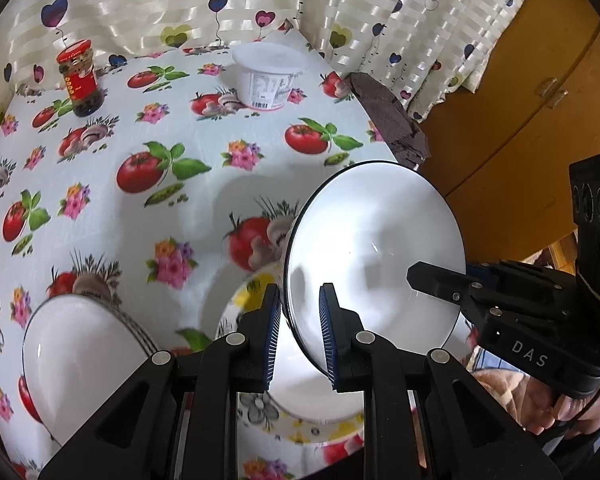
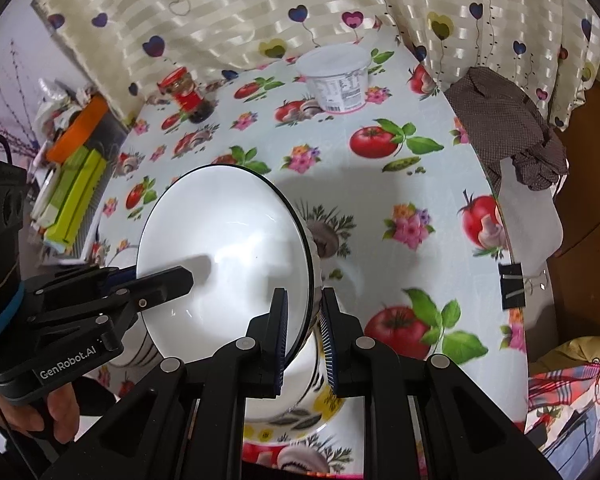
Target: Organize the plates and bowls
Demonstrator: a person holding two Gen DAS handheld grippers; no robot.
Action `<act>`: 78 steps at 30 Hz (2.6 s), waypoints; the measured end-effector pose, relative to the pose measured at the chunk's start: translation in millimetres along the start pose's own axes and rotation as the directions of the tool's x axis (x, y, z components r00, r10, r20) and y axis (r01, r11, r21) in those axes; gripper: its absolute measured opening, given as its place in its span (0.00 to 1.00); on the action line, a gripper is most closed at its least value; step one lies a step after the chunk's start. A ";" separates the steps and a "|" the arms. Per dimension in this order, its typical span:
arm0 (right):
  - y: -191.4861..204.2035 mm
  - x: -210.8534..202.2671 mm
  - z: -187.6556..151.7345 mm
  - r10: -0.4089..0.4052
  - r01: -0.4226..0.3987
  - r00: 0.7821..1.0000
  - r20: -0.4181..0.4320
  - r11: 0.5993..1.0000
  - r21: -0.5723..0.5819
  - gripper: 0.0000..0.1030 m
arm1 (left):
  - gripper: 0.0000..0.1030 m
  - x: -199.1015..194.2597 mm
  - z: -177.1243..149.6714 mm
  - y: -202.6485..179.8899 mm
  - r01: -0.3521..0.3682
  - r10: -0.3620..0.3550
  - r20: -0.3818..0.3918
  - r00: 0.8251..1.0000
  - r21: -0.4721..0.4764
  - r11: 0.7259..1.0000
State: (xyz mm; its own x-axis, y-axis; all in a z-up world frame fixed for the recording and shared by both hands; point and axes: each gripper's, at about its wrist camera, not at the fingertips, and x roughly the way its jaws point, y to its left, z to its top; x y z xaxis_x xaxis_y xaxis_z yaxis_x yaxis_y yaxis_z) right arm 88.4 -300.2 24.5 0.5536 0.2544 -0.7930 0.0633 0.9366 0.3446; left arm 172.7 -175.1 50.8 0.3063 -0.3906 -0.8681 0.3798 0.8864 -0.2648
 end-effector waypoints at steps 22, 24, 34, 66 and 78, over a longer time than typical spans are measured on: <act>7.9 27.4 -48.6 0.001 -0.002 0.993 -0.116 1.000 -0.015 0.16 | 0.19 18.8 -53.4 8.3 -0.027 0.026 -0.097 0.995 -0.008 1.000; 9.1 27.4 -47.4 -0.003 0.001 0.993 -0.114 1.000 -0.023 0.16 | 0.19 19.7 -53.7 9.1 -0.025 0.023 -0.099 0.995 -0.012 1.000; 14.3 29.3 -46.1 -0.051 0.046 0.994 -0.091 0.997 -0.063 0.17 | 0.19 22.2 -55.7 8.9 -0.033 0.032 -0.087 0.996 -0.008 0.999; 5.6 24.0 -50.6 -0.051 0.052 0.999 0.015 0.996 -0.068 0.10 | 0.19 12.9 -62.1 23.4 0.013 -0.011 0.093 0.996 -0.026 1.000; 2.6 21.6 -49.7 -0.025 0.026 1.000 0.020 0.998 -0.053 0.11 | 0.17 18.1 -64.6 24.7 0.024 -0.023 0.079 0.997 -0.023 0.999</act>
State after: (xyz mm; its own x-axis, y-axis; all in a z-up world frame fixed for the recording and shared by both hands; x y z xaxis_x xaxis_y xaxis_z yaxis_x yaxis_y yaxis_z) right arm 59.3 -280.3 -16.7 0.5681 0.2263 -0.7912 0.0336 0.9543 0.2971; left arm 131.2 -144.3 1.4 0.3660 -0.4290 -0.8259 0.3670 0.8820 -0.2955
